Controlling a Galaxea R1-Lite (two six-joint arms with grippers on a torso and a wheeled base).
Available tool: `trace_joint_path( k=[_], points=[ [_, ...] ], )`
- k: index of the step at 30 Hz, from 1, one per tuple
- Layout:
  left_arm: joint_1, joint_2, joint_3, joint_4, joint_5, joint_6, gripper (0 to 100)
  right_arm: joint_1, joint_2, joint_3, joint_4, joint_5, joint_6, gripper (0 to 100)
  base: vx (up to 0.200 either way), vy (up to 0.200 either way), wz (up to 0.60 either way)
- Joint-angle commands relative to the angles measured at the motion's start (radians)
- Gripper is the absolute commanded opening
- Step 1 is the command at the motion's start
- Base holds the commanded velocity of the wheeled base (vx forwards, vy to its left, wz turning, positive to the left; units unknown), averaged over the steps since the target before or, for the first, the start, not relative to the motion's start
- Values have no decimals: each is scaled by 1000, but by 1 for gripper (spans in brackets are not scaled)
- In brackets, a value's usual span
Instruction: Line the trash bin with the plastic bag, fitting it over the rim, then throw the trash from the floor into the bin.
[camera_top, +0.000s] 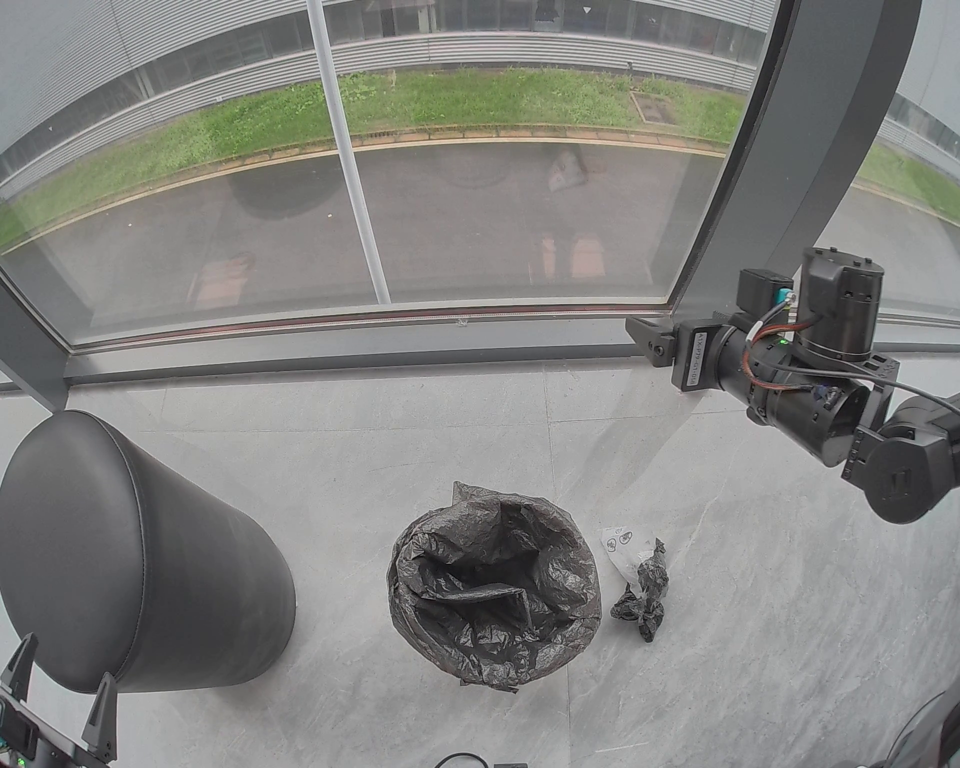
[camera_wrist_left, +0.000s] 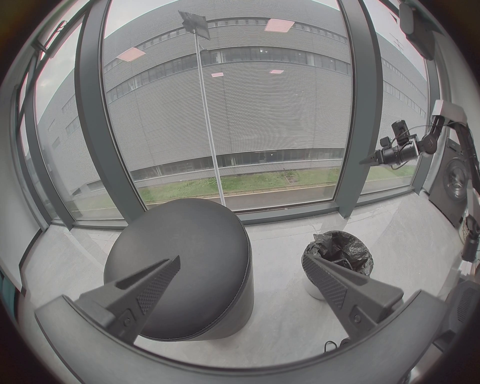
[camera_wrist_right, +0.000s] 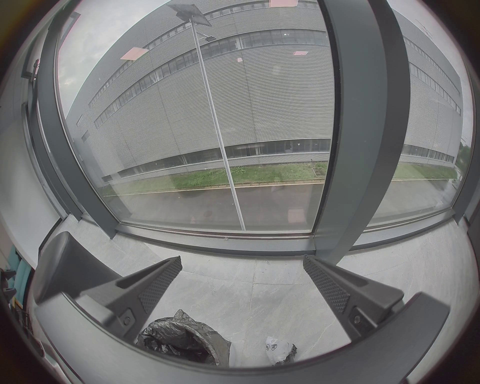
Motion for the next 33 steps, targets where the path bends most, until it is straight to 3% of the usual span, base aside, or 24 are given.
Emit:
trace_joint_path(
  k=[1, 4, 15, 19, 20, 23, 29, 33],
  points=[
    [4, -4, 20, 1, 30, -18, 100, 1, 141, -82, -12, -33, -2, 100, 0, 0, 0],
    [4, -4, 20, 1, 63, 13, 100, 1, 203, -133, -12, -65, -2, 100, 0, 0, 0],
    [27, -6, 20, 2, 132, 36, 100, 1, 235, -173, -13, -55, -1, 100, 0, 0, 0],
    [119, -37, 20, 1, 32, 60, 100, 4, 241, -174, -13, -53, 3, 100, 0, 0, 0],
    [148, -57, 20, 2, -45, 82, 100, 4, 247, -174, -17, -53, 4, 100, 0, 0, 0],
    [144, -63, 20, 5, -62, 80, 100, 4, 250, -162, -38, -53, 7, 100, 0, 0, 0],
    [141, -80, 3, 59, -166, -104, 100, -8, 244, -118, -112, -50, 4, 100, 0, 0, 0],
    [136, -81, -9, 80, -178, -150, 100, -36, 253, -113, -119, -50, -1, 100, 0, 0, 0]
  ],
)
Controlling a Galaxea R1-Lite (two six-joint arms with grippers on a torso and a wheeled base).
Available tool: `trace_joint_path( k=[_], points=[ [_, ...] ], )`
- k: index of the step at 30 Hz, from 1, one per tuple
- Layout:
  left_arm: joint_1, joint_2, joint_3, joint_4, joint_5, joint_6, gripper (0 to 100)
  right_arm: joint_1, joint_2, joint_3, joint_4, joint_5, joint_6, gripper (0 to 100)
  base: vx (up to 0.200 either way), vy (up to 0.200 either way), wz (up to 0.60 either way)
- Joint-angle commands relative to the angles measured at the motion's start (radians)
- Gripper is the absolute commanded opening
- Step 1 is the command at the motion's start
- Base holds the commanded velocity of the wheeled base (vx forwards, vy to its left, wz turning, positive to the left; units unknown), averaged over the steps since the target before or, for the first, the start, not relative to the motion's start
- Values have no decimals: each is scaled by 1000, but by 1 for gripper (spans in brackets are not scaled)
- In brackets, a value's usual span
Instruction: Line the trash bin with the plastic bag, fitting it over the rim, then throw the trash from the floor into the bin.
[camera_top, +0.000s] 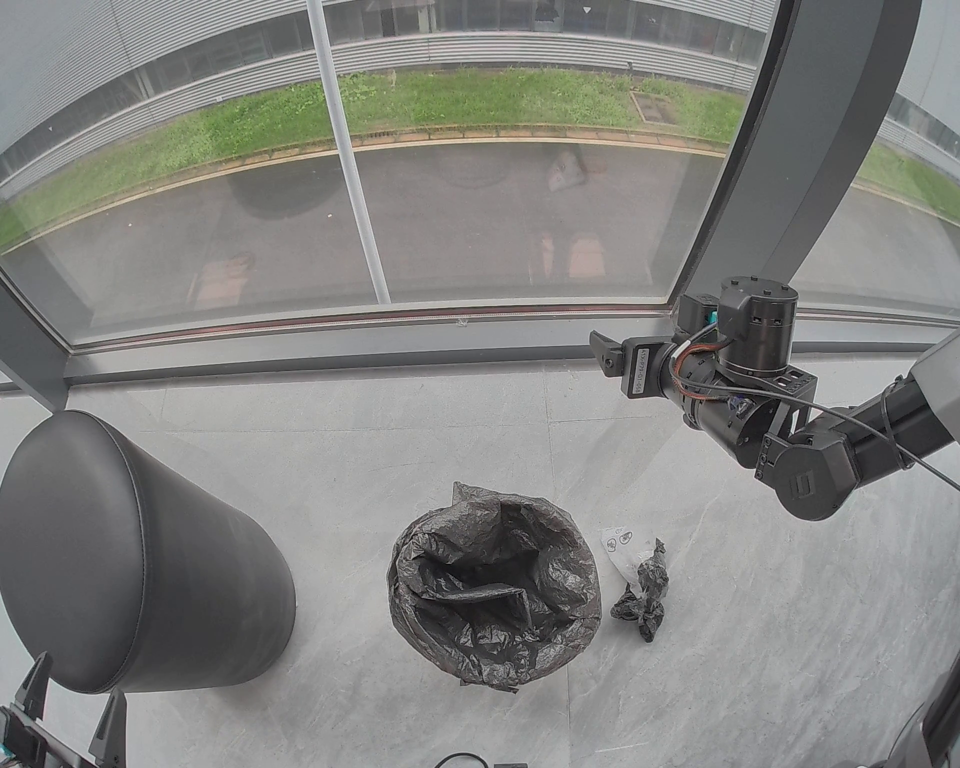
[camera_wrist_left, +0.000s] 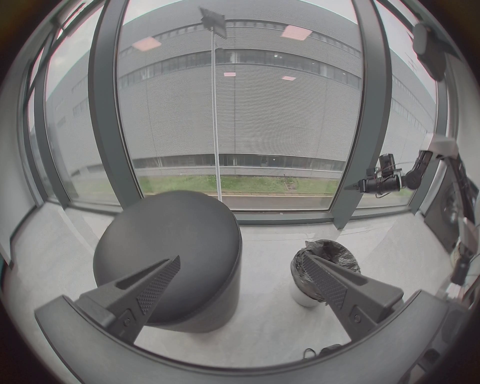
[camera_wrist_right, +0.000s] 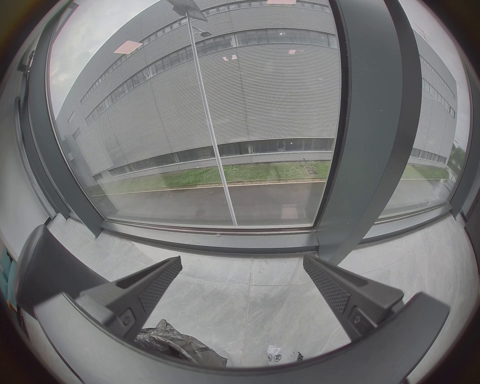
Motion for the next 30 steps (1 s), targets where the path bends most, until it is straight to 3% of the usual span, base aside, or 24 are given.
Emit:
trace_joint_path(
  k=[1, 5, 9, 13, 17, 21, 29, 30],
  points=[
    [-2, -11, -13, 18, -18, -28, 100, -30, 11, 15, -11, 0, -4, 100, 0, 0, 0],
    [-3, -5, -13, 22, -24, -45, 100, -52, 22, 9, -11, 0, -5, 100, 0, 0, 0],
    [-11, -39, -8, 24, -77, 99, 100, -96, 48, -18, -11, 68, -19, 100, 0, 0, 0],
    [-11, -37, -10, 25, -62, 44, 100, -133, 88, -60, -10, 72, -19, 100, 0, 0, 0],
    [-12, -36, 15, 10, 16, 38, 100, -173, 139, -100, 4, 94, -21, 100, 0, 0, 0],
    [-12, -39, 15, 18, 13, 45, 100, -195, 208, -135, 12, 154, -19, 100, 0, 0, 0],
    [-12, -39, 15, 15, 10, 47, 100, -187, 392, -304, 105, 174, -15, 100, 0, 0, 0],
    [-12, -39, 15, 13, 10, 47, 100, -181, 433, -371, 165, 174, -13, 100, 0, 0, 0]
  ],
)
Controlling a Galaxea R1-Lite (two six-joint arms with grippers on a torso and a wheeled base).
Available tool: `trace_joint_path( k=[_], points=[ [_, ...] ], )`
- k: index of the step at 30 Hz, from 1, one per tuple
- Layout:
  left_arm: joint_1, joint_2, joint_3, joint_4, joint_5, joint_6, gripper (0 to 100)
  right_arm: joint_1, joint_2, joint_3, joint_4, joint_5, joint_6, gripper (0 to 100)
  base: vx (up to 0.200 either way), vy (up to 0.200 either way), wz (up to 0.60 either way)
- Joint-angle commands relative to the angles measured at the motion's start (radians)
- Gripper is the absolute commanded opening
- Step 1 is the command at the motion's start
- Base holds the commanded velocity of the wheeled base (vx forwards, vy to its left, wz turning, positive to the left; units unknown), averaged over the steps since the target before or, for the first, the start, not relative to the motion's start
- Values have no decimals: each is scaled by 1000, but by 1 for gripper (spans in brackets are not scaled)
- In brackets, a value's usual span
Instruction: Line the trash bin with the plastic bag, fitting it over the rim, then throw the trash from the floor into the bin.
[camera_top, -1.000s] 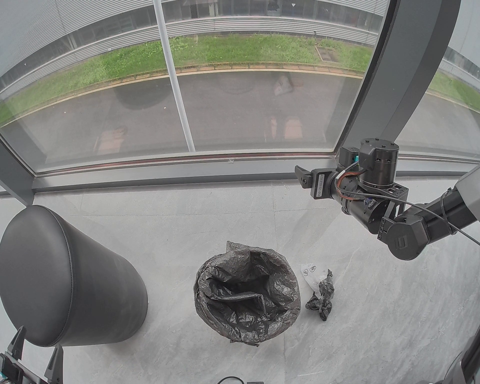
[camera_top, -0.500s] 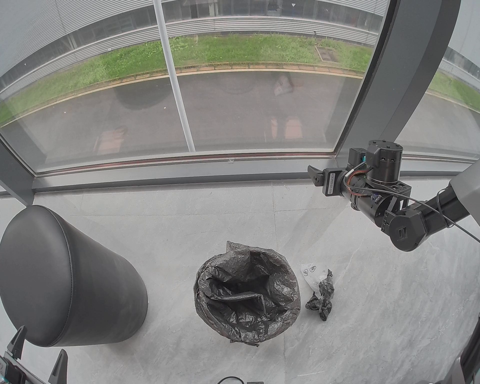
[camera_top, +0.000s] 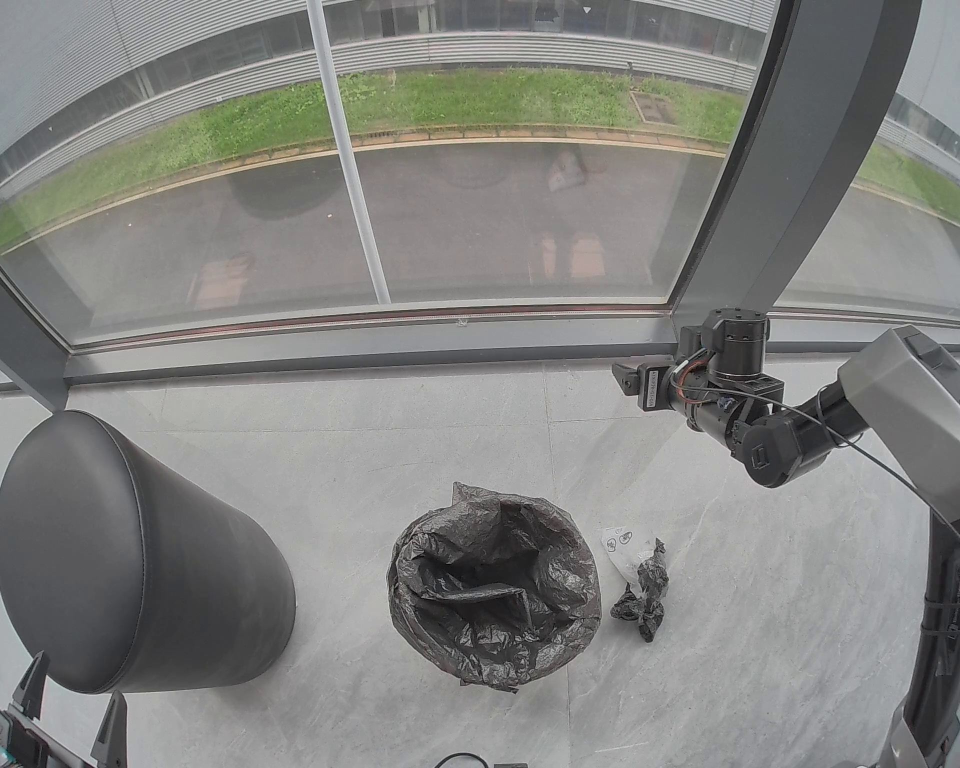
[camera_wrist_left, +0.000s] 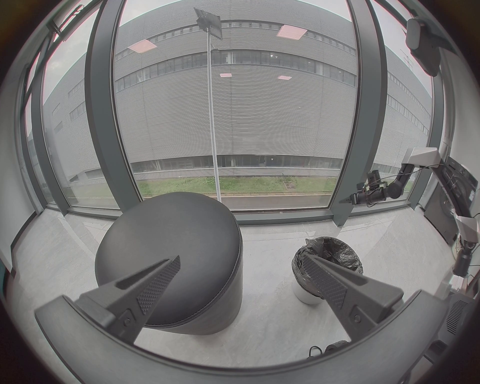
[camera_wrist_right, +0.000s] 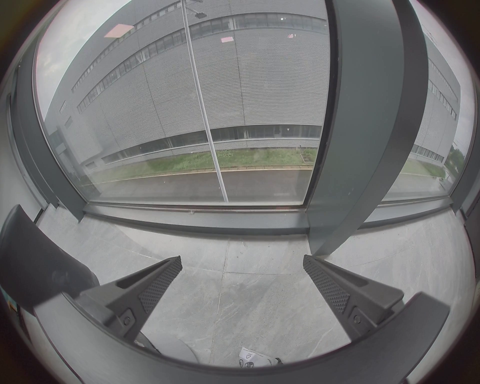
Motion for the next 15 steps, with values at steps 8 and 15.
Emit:
trace_joint_path(
  k=[8, 15],
  points=[
    [0, -14, 18, -8, -1, -6, 100, 19, 363, -615, 579, 40, 14, 100, 0, 0, 0],
    [0, -12, 18, -8, -1, -6, 100, 22, 519, -701, 838, 38, 40, 100, 0, 0, 0]
  ],
)
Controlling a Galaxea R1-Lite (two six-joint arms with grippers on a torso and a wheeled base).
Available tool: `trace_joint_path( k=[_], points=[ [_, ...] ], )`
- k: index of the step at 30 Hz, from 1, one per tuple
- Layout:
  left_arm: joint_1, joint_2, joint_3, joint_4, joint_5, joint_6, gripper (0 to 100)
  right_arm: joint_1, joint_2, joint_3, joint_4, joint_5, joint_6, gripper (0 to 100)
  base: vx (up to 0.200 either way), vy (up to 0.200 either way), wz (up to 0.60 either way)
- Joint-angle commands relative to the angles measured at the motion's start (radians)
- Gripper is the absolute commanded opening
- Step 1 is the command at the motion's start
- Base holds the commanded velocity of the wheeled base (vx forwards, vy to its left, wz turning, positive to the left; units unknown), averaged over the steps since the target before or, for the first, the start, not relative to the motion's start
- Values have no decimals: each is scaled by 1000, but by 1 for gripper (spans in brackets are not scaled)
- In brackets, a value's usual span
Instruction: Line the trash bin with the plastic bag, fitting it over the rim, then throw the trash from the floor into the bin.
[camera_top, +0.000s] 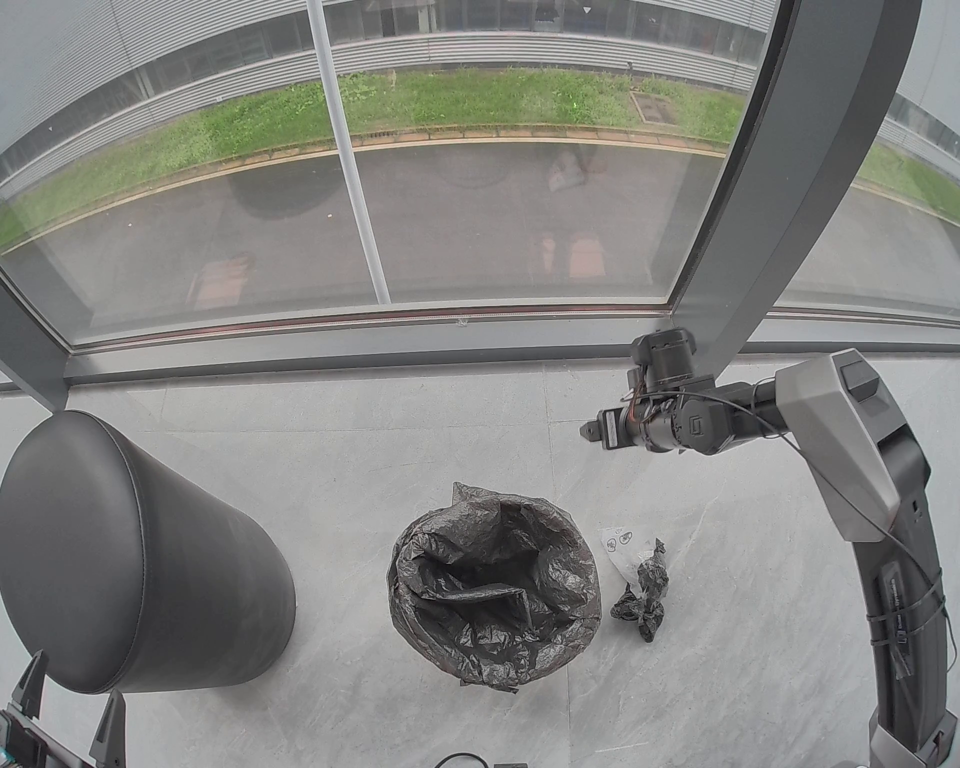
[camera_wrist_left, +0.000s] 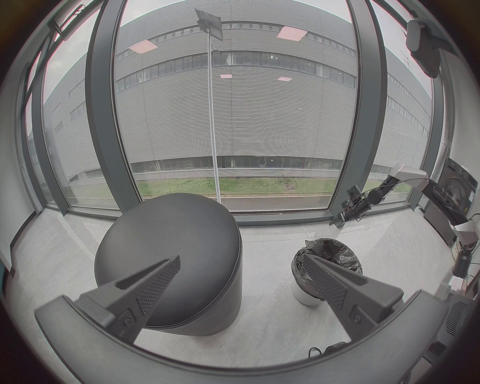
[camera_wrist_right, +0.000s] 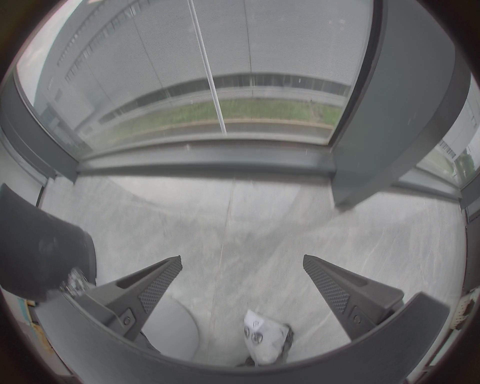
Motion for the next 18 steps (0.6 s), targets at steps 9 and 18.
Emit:
trace_joint_path(
  k=[9, 18],
  points=[
    [0, -13, 17, -1, 0, -2, 100, 5, 448, -150, 438, 5, 22, 100, 0, 0, 0],
    [0, -13, 17, -1, 0, -2, 100, -46, 564, -150, 584, 9, 56, 100, 0, 0, 0]
  ],
)
